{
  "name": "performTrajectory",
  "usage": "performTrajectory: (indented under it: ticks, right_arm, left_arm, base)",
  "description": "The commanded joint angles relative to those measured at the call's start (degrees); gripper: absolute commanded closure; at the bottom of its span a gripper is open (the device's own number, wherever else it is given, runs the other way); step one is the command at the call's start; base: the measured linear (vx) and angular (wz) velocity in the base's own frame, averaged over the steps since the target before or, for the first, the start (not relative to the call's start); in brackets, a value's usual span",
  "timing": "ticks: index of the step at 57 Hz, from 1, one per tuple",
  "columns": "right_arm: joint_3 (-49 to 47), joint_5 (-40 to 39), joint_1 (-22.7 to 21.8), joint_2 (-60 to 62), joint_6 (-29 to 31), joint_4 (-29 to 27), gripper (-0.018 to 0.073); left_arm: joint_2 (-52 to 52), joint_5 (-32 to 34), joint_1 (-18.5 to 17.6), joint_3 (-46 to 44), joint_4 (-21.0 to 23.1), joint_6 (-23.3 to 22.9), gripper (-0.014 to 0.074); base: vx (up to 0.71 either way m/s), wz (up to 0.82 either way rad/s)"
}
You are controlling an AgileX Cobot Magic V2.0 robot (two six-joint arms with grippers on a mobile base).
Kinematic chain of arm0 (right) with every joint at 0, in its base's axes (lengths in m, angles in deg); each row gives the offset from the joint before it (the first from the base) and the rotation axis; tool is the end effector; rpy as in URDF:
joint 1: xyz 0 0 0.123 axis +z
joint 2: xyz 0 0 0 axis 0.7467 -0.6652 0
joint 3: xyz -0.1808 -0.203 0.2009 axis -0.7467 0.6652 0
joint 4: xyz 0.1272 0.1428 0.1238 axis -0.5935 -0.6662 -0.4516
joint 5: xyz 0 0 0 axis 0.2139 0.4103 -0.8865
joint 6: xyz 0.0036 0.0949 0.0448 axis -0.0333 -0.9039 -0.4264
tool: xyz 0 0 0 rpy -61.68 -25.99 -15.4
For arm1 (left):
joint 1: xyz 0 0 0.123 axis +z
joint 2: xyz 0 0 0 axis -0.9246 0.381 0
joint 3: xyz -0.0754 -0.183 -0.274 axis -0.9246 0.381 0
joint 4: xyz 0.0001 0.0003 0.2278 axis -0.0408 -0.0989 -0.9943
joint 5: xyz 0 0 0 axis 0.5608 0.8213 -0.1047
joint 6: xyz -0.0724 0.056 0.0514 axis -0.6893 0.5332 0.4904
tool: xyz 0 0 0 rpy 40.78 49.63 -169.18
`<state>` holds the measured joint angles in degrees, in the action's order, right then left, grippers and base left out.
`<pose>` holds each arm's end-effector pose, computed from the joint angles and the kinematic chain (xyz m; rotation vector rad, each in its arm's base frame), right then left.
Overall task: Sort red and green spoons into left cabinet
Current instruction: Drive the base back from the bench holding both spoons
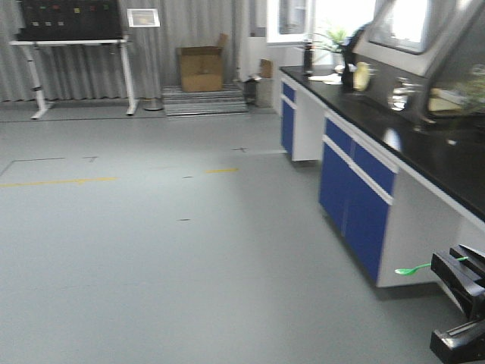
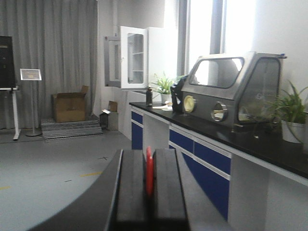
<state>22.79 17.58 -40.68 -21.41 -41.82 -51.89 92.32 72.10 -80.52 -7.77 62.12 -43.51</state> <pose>0.1437 0.0362 0.3610 -0.3153 1.5760 0.1509 0.0606 -0.0205 0.3744 0.1379 1.3664 -0.3152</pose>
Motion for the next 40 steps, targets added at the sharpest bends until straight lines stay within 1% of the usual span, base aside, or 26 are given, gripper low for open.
performTrajectory:
  ticks: [1,21,40]
  right_arm:
    - [-1.55,-4.06,-0.12,0.51,0.08,-0.33,0.0538]
    - [-1.55,-4.06,-0.12,0.51,0.08,-0.33,0.0538]
    - [-1.55,-3.99,-0.12,0.51,0.08,-0.33,0.0538]
  left_arm:
    - [0.09,4.17,-0.25,-1.68,0.63,0.13,0.0603]
    - [0.09,4.17,-0.25,-1.68,0.63,0.13,0.0603]
    - [0.09,4.17,-0.25,-1.68,0.63,0.13,0.0603]
  base:
    - [0.32,0.47]
    - [0.38,0.38]
    - [0.47,0.17]
